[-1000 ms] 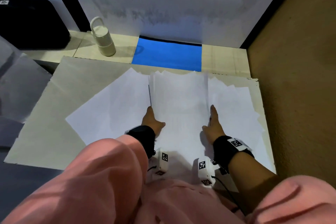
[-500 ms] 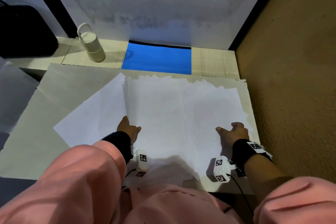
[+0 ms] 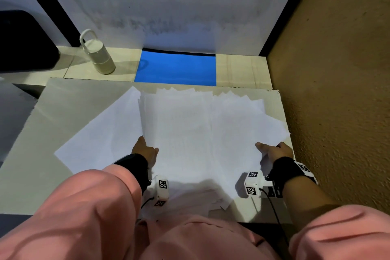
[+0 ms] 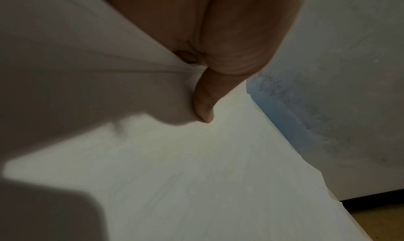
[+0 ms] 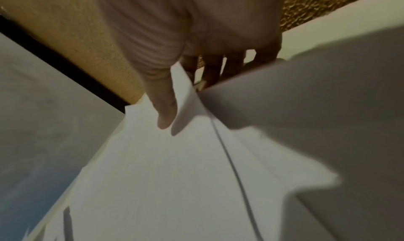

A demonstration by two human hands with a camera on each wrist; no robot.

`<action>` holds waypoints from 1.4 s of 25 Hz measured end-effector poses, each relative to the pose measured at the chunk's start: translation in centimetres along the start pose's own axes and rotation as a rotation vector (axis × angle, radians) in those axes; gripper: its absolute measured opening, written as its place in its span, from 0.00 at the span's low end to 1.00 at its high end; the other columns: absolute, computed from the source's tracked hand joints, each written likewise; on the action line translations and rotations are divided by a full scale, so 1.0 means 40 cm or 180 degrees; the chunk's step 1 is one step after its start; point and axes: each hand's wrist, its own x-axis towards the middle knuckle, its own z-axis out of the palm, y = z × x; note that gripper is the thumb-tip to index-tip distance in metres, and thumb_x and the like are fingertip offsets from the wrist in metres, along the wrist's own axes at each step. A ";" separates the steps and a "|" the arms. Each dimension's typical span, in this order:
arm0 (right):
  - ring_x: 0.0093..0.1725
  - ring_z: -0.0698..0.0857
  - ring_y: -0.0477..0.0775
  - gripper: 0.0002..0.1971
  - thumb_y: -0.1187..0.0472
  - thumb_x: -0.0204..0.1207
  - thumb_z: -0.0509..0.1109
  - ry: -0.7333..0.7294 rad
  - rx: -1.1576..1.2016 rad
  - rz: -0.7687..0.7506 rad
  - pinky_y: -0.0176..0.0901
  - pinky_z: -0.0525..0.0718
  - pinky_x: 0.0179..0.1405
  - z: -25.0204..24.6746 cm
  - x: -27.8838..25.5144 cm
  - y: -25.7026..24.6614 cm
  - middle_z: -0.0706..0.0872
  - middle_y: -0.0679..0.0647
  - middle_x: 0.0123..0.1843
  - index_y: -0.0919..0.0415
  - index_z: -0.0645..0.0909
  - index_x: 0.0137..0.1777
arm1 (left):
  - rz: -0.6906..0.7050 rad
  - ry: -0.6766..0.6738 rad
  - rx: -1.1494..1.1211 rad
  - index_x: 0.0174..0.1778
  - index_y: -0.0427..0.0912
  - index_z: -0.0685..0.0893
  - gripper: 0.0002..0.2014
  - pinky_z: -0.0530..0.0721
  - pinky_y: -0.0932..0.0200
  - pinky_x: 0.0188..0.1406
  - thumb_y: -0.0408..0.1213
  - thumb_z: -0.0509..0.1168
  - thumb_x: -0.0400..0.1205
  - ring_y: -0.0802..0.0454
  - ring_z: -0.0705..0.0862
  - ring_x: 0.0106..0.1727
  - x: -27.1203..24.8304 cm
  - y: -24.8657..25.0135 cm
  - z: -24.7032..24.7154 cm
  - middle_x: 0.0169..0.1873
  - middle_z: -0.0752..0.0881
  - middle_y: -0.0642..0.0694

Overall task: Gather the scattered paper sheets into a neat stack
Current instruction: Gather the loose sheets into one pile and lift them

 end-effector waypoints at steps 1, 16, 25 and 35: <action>0.51 0.83 0.61 0.18 0.66 0.67 0.78 -0.0013 0.0106 -0.0130 0.54 0.82 0.55 0.004 -0.011 0.000 0.86 0.63 0.62 0.64 0.80 0.57 | 0.0006 -0.0019 0.0043 0.68 0.29 0.68 0.23 0.74 0.54 0.63 0.32 0.65 0.79 0.36 0.78 0.66 0.001 -0.001 -0.001 0.66 0.78 0.32; 0.69 0.77 0.67 0.31 0.62 0.77 0.70 -0.0182 -0.0187 0.0099 0.54 0.75 0.64 0.076 -0.097 0.009 0.76 0.67 0.72 0.74 0.64 0.76 | 0.0023 -0.0187 -0.0275 0.69 0.33 0.72 0.26 0.77 0.50 0.67 0.33 0.70 0.76 0.36 0.81 0.64 0.024 -0.033 0.013 0.64 0.82 0.35; 0.50 0.85 0.71 0.12 0.59 0.79 0.63 0.1246 -0.1032 -0.2006 0.46 0.75 0.43 -0.027 -0.157 -0.208 0.87 0.73 0.50 0.65 0.83 0.53 | 0.0073 -0.0229 -0.0198 0.71 0.34 0.69 0.26 0.75 0.51 0.66 0.32 0.67 0.77 0.37 0.79 0.66 0.011 -0.025 0.005 0.66 0.79 0.35; 0.32 0.79 0.26 0.05 0.60 0.74 0.67 0.1150 0.0920 -0.3247 0.27 0.77 0.37 -0.043 -0.267 -0.392 0.83 0.44 0.35 0.48 0.79 0.40 | 0.0309 -0.0270 -0.0749 0.81 0.46 0.53 0.39 0.75 0.57 0.57 0.25 0.64 0.77 0.39 0.79 0.65 -0.025 -0.016 -0.015 0.72 0.72 0.47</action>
